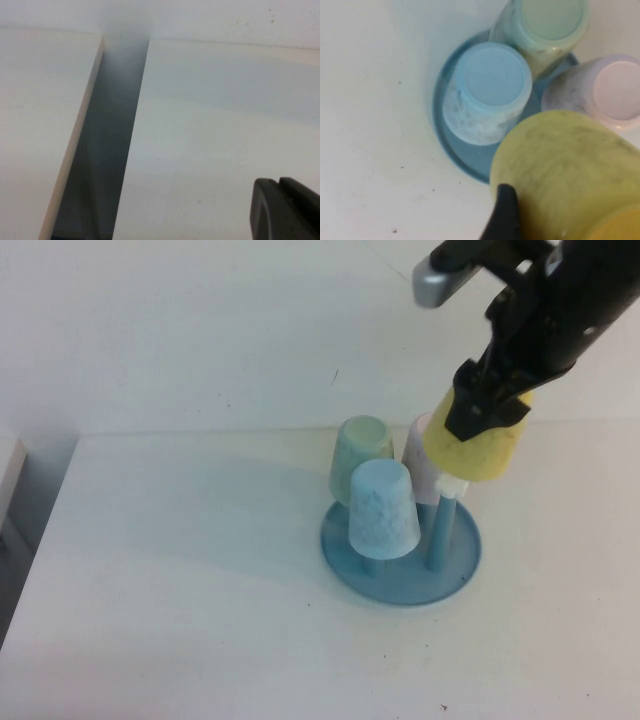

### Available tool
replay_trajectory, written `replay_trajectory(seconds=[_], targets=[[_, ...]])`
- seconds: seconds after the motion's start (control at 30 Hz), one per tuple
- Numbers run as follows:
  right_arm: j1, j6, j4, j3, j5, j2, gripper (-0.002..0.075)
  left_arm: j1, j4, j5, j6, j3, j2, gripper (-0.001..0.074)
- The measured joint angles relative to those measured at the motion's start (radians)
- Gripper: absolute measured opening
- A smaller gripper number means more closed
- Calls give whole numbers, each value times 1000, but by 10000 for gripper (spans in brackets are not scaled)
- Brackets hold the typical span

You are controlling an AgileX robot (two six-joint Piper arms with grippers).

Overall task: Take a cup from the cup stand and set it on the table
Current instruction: Pick up the cup from the rack, then hand over the cup

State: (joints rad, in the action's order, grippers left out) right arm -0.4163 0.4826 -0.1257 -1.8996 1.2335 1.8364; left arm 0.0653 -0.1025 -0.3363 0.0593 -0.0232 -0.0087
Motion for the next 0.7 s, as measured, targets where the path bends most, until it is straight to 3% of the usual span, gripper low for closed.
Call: replay_trajectory(seconds=[0.17, 0.27, 0.37, 0.57, 0.7], targets=[[4, -56, -21, 117, 0, -192, 585, 0, 0, 0, 0, 0, 0, -3], [59, -85, -106, 255, 0, -300, 585, 0, 0, 0, 0, 0, 0, -3], [167, -70, -295, 480, -11, -412, 585, 0, 0, 0, 0, 0, 0, -3], [409, 113, -834, 985, -126, -525, 585, 0, 0, 0, 0, 2, 0, -3], [496, 171, -1021, 1199, -145, -503, 585, 0, 0, 0, 0, 2, 0, -3]])
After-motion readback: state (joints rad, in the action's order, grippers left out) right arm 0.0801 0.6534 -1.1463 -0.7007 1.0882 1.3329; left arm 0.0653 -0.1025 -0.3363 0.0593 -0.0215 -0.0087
